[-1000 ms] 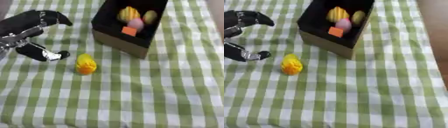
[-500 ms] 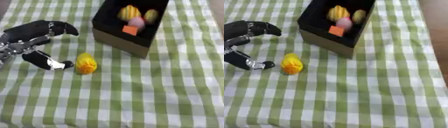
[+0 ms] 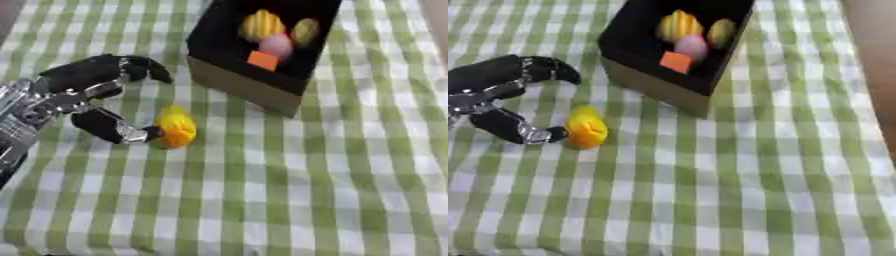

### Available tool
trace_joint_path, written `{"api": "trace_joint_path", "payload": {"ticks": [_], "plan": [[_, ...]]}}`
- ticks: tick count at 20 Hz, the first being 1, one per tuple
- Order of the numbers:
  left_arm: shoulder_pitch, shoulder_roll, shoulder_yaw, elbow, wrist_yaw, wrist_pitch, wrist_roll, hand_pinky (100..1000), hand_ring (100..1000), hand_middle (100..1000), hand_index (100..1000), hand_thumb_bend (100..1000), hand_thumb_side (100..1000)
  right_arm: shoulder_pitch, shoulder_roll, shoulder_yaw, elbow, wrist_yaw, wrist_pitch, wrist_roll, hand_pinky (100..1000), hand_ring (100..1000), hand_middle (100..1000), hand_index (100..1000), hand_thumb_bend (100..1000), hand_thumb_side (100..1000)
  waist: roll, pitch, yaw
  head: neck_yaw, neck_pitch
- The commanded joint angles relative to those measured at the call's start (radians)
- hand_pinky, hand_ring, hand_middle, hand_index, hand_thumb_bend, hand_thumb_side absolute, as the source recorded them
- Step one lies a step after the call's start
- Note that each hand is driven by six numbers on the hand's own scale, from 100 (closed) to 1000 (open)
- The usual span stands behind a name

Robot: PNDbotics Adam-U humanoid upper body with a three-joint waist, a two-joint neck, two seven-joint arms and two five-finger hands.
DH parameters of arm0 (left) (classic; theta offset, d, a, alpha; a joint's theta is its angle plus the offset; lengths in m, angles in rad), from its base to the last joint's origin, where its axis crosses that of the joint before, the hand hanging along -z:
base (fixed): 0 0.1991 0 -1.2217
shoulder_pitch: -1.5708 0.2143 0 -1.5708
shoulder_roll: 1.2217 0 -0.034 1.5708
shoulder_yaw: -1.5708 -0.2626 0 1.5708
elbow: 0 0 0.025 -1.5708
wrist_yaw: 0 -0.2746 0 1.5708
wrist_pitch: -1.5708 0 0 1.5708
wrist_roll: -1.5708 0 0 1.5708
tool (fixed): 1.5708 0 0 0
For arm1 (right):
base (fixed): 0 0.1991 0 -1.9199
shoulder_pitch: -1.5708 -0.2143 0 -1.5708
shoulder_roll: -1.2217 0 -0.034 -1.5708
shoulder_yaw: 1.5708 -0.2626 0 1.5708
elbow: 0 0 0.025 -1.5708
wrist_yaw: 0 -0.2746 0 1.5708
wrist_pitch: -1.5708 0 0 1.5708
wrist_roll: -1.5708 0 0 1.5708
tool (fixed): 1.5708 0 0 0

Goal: Pick up objects on the table and place them in the box.

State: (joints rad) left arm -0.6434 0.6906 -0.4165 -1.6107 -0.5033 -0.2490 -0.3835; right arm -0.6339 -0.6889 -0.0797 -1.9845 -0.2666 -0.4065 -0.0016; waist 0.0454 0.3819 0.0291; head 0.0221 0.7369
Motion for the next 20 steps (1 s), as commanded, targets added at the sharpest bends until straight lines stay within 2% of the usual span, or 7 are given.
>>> {"api": "trace_joint_path", "payload": {"ticks": [1, 9, 16, 19, 20], "plan": [[-0.017, 0.004, 0.001, 0.017, -0.006, -0.002, -0.016, 833, 819, 829, 890, 447, 605, -0.011, -0.013, -0.012, -0.015, 0.003, 0.001, 0.002, 833, 851, 581, 841, 100, 537, -0.004, -0.018, 0.000, 0.005, -0.012], [-0.027, -0.025, -0.013, 0.070, 0.009, -0.007, -0.055, 818, 804, 817, 879, 437, 607, -0.011, -0.008, -0.012, -0.015, 0.001, 0.007, 0.003, 834, 853, 580, 841, 100, 538, -0.004, -0.016, -0.004, 0.010, -0.016], [-0.027, -0.048, -0.018, 0.118, -0.036, -0.010, -0.055, 801, 783, 792, 855, 413, 575, -0.011, -0.006, -0.013, -0.015, 0.001, 0.009, 0.002, 834, 853, 579, 841, 100, 539, -0.006, -0.014, -0.005, 0.013, -0.018], [-0.028, -0.059, -0.017, 0.133, -0.047, -0.014, -0.047, 794, 765, 774, 839, 386, 569, -0.012, -0.005, -0.013, -0.015, 0.001, 0.007, 0.001, 834, 853, 579, 841, 100, 538, -0.008, -0.013, -0.006, 0.015, -0.019], [-0.028, -0.062, -0.016, 0.137, -0.049, -0.015, -0.042, 789, 754, 763, 828, 353, 559, -0.012, -0.005, -0.013, -0.015, 0.001, 0.007, 0.001, 834, 853, 579, 841, 100, 538, -0.009, -0.013, -0.006, 0.015, -0.020]]}}
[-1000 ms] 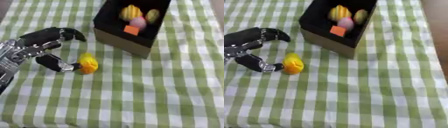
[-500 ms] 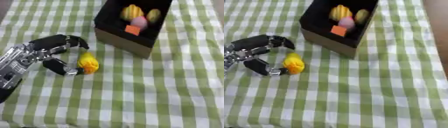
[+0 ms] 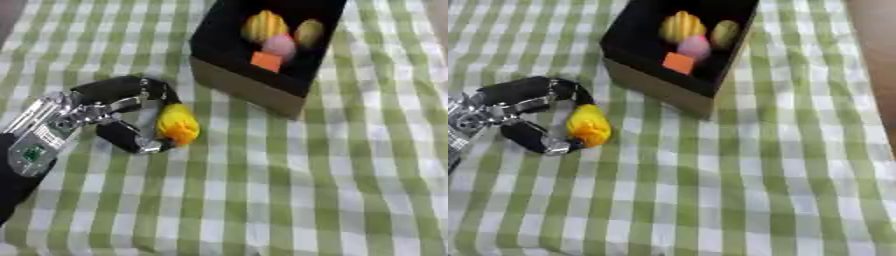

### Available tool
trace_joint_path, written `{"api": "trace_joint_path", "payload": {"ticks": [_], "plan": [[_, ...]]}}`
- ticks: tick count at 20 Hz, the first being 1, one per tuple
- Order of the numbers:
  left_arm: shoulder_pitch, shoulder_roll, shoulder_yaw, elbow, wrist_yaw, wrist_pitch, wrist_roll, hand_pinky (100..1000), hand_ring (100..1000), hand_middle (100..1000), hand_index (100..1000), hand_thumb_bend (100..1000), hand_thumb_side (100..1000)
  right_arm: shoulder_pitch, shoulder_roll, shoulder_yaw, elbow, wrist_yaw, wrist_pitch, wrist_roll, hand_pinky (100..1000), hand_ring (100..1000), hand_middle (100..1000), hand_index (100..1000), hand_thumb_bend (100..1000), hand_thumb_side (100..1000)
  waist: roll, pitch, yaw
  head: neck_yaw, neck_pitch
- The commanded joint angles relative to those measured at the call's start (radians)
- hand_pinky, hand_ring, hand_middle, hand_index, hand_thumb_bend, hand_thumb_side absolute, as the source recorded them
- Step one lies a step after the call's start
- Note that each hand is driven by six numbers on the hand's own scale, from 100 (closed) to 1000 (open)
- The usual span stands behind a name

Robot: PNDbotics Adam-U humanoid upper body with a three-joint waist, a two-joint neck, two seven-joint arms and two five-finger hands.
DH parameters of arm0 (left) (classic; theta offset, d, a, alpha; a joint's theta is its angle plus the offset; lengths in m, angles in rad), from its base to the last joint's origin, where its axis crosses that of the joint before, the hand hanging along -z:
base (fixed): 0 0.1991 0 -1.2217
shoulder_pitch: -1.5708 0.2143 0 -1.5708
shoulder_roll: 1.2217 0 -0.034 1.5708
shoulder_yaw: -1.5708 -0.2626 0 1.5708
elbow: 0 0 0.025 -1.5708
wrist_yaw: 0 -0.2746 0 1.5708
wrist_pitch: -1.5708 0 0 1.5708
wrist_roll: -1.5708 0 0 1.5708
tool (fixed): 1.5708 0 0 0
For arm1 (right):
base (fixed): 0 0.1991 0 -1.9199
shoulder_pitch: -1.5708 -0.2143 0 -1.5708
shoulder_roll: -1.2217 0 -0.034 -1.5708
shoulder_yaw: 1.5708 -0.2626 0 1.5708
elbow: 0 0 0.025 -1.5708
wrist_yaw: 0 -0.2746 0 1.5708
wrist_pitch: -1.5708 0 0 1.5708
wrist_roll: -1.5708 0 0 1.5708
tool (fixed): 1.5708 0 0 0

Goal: Pick up objects on the table and place them in the box.

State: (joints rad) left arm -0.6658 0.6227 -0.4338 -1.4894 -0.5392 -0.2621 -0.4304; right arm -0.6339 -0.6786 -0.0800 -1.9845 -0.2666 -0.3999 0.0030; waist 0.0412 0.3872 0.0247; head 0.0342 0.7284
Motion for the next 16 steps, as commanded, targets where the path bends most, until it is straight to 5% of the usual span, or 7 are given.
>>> {"api": "trace_joint_path", "payload": {"ticks": [1, 5, 16], "plan": [[-0.005, 0.004, 0.001, 0.018, -0.014, -0.003, 0.010, 787, 750, 759, 824, 336, 555, -0.012, -0.016, -0.013, -0.015, 0.001, 0.000, -0.004, 834, 853, 579, 841, 100, 538, -0.005, -0.018, -0.001, 0.003, -0.011], [-0.001, 0.006, -0.003, 0.008, -0.017, -0.007, 0.030, 771, 720, 729, 783, 216, 521, -0.010, -0.016, -0.014, -0.015, 0.002, 0.001, -0.006, 835, 854, 578, 842, 100, 539, -0.004, -0.018, 0.000, 0.003, -0.011], [0.027, 0.089, 0.020, -0.168, 0.016, 0.028, 0.121, 759, 693, 703, 715, 153, 441, 0.007, -0.028, -0.016, -0.015, 0.003, 0.006, -0.011, 836, 854, 580, 844, 100, 540, 0.007, -0.032, 0.007, -0.012, -0.009]]}}
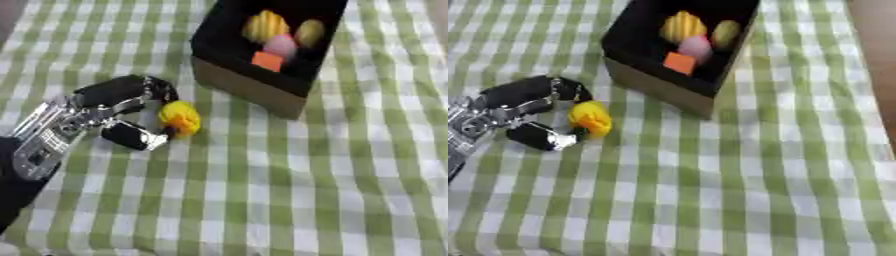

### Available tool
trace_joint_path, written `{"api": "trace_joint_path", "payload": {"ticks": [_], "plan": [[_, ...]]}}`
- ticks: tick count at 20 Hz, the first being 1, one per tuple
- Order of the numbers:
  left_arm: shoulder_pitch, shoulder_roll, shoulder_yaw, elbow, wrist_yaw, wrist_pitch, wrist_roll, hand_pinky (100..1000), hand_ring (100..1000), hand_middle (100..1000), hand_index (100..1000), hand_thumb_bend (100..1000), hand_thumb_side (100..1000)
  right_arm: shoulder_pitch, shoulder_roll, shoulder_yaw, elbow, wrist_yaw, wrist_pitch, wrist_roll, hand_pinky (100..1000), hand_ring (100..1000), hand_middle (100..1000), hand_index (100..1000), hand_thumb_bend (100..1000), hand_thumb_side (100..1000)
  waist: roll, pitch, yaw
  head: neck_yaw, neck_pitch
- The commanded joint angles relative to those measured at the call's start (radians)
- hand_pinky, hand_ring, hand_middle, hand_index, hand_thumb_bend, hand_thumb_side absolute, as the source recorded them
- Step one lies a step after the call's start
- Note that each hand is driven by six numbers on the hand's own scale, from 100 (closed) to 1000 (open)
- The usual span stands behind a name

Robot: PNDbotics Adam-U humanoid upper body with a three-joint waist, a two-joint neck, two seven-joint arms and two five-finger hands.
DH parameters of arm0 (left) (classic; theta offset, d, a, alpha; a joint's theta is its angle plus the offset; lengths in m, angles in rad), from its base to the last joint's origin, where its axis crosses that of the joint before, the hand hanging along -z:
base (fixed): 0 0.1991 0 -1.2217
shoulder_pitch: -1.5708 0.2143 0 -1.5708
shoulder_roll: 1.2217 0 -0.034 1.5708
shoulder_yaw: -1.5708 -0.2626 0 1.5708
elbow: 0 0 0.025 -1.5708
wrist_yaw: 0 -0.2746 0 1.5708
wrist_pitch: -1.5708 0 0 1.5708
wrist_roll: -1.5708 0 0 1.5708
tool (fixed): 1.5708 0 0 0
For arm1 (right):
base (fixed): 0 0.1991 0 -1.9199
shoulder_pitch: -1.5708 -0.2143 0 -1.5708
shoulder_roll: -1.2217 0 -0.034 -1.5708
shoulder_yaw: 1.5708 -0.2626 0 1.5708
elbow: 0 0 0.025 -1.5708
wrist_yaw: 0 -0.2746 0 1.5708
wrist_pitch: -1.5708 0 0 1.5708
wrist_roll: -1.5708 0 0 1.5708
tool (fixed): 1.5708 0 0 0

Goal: Pick up objects on the table and place them in the box.

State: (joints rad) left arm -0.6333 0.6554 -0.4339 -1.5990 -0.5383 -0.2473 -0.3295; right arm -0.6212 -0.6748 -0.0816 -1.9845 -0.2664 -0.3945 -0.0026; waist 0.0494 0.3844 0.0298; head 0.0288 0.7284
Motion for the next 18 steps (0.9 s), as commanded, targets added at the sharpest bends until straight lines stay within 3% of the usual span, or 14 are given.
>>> {"api": "trace_joint_path", "payload": {"ticks": [1, 6, 8, 9, 10, 14, 18], "plan": [[-0.006, 0.069, 0.027, -0.077, 0.021, 0.019, 0.029, 759, 691, 700, 712, 151, 427, -0.005, -0.033, -0.015, -0.015, 0.003, 0.001, -0.006, 836, 854, 580, 843, 100, 540, 0.001, -0.032, 0.003, -0.009, -0.009], [-0.032, 0.116, 0.066, -0.146, 0.015, 0.035, 0.077, 760, 689, 693, 707, 141, 356, -0.001, -0.041, -0.016, -0.015, 0.001, 0.001, -0.012, 835, 852, 582, 844, 100, 541, 0.008, -0.043, 0.007, -0.015, -0.013], [-0.052, 0.123, 0.074, -0.153, 0.014, 0.037, 0.089, 761, 689, 691, 705, 141, 351, -0.002, -0.045, -0.016, -0.015, 0.000, -0.001, -0.015, 835, 851, 583, 844, 100, 541, 0.010, -0.046, 0.007, -0.015, -0.015], [-0.066, 0.123, 0.080, -0.149, 0.013, 0.037, 0.096, 762, 688, 690, 703, 100, 371, -0.003, -0.047, -0.016, -0.015, 0.000, -0.002, -0.016, 835, 849, 585, 844, 100, 549, 0.011, -0.048, 0.006, -0.015, -0.015], [-0.082, 0.121, 0.084, -0.141, 0.011, 0.037, 0.103, 761, 687, 689, 702, 140, 344, -0.005, -0.049, -0.016, -0.015, -0.001, -0.003, -0.018, 834, 848, 586, 844, 100, 542, 0.011, -0.049, 0.006, -0.015, -0.014], [-0.175, 0.082, 0.103, -0.036, 0.014, 0.028, 0.120, 761, 683, 687, 699, 130, 347, -0.017, -0.054, -0.016, -0.015, -0.005, -0.004, -0.025, 833, 845, 588, 844, 100, 544, 0.014, -0.053, 0.002, -0.013, -0.013], [-0.288, 0.008, 0.120, 0.113, -0.008, -0.020, 0.133, 759, 677, 683, 695, 122, 360, -0.033, -0.056, -0.014, -0.015, -0.010, -0.005, -0.030, 832, 842, 591, 845, 100, 546, 0.019, -0.052, -0.005, -0.007, -0.015]]}}
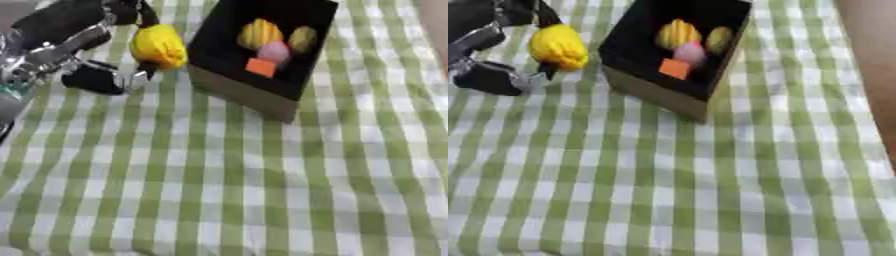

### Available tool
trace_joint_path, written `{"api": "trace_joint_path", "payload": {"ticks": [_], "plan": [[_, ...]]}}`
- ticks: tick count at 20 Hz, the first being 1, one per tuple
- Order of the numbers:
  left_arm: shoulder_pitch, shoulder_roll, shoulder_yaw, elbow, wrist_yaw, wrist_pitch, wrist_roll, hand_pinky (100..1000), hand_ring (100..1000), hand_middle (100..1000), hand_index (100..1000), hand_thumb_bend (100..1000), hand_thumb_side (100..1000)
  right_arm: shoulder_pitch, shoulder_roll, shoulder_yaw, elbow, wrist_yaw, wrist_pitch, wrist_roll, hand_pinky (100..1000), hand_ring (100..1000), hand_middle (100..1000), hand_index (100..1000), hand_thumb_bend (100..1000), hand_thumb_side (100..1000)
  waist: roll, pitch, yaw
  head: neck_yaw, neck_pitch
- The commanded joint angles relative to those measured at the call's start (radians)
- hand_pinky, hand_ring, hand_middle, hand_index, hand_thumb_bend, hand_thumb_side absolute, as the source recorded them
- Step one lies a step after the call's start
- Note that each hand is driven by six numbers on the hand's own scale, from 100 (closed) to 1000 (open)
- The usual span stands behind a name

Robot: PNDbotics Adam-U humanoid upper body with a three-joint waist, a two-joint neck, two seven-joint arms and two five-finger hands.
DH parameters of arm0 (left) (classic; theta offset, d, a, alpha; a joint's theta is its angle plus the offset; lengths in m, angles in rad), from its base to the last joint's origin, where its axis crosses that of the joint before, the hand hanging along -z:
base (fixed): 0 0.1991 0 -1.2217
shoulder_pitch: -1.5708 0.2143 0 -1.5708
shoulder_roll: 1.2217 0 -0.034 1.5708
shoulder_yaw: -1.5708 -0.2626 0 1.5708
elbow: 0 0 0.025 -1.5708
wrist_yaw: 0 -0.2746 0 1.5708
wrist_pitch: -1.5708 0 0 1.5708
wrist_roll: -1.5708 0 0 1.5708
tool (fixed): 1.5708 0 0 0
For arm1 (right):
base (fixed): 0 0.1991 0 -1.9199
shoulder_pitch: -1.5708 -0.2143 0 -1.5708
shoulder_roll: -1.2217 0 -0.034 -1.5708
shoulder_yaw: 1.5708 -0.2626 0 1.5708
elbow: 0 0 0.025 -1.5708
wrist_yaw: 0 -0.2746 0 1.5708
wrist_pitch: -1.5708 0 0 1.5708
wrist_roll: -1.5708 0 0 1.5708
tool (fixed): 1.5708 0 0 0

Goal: Pick up objects on the table and place them in the box.

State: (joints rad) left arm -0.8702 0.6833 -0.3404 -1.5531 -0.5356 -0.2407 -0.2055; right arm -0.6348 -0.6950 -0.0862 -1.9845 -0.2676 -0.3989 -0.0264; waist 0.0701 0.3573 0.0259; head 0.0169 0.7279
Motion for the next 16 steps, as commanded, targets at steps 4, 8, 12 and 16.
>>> {"api": "trace_joint_path", "payload": {"ticks": [4, 8, 12, 16], "plan": [[-0.154, -0.107, 0.060, 0.213, -0.063, -0.085, 0.031, 757, 673, 680, 692, 117, 359, -0.040, -0.038, -0.008, -0.015, -0.016, -0.002, -0.010, 830, 840, 592, 844, 100, 547, 0.000, -0.020, -0.010, 0.011, -0.015], [-0.230, -0.192, 0.101, 0.346, -0.146, -0.131, 0.064, 758, 674, 680, 692, 124, 360, -0.060, -0.032, -0.003, -0.015, -0.021, -0.003, -0.008, 830, 841, 592, 844, 100, 548, 0.000, -0.010, -0.022, 0.020, -0.019], [-0.273, -0.279, 0.141, 0.439, -0.264, -0.161, 0.120, 760, 678, 681, 694, 141, 347, -0.078, -0.018, 0.002, -0.015, -0.029, -0.001, 0.000, 830, 842, 591, 844, 100, 547, -0.006, 0.001, -0.040, 0.035, -0.023], [-0.289, -0.341, 0.166, 0.514, -0.390, -0.167, 0.182, 762, 683, 685, 698, 170, 353, -0.090, -0.008, 0.004, -0.015, -0.034, -0.001, 0.006, 830, 842, 590, 844, 100, 547, -0.011, 0.009, -0.053, 0.044, -0.029]]}}
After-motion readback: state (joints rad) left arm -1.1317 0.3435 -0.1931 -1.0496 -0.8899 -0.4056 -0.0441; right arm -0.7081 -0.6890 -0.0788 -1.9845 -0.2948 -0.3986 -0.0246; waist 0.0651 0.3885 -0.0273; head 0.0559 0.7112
